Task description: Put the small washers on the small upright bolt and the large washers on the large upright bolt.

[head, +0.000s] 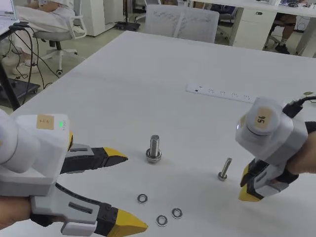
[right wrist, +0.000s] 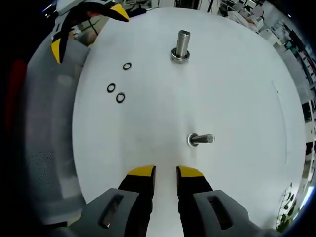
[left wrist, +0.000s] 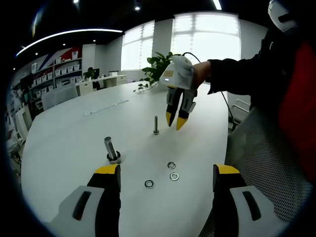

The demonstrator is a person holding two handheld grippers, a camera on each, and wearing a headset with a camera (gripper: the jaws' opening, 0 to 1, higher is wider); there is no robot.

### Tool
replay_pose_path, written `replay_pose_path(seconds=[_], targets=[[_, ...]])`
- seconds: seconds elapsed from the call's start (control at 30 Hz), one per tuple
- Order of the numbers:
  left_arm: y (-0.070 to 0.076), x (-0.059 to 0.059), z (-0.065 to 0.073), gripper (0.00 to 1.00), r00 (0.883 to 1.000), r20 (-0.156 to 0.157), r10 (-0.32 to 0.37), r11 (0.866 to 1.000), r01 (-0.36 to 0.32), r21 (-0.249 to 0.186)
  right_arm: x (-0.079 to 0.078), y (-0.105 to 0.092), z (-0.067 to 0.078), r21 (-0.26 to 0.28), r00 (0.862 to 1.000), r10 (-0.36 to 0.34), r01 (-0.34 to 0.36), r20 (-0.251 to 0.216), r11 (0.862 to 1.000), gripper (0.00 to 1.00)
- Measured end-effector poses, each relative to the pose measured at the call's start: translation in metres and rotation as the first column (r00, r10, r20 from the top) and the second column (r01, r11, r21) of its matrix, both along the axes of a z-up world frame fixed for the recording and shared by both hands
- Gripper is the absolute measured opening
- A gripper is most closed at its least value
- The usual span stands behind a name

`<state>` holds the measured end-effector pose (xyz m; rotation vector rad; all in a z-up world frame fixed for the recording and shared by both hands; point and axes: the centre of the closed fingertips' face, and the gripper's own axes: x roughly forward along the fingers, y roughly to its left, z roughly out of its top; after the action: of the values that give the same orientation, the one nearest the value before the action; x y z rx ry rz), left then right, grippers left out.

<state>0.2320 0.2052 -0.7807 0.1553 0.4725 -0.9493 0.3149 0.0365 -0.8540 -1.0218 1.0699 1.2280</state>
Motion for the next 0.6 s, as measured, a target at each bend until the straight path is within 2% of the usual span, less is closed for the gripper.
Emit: replay_pose_path(seconds=[0.17,0.33,0.6], targets=[[0.000,0.000,0.000,0.76,1.000,0.002,0.001,1.000,-0.001,0.002,-0.015,0.007,0.000,0.012,1.000,0.021,-0.021,-0.006,1.000,0.18],[-0.001,-0.001,0.001,0.76,1.000,0.003,-0.001,1.000,0.001,0.006,-0.032,0.025,0.002,0.037,0.998,0.065,-0.065,-0.015,0.997,0.18],[0.001,0.001,0.002,0.75,1.000,0.009,0.013,1.000,-0.013,0.008,-0.049,0.050,0.001,0.053,0.990,0.141,-0.139,-0.020,0.989,0.18]])
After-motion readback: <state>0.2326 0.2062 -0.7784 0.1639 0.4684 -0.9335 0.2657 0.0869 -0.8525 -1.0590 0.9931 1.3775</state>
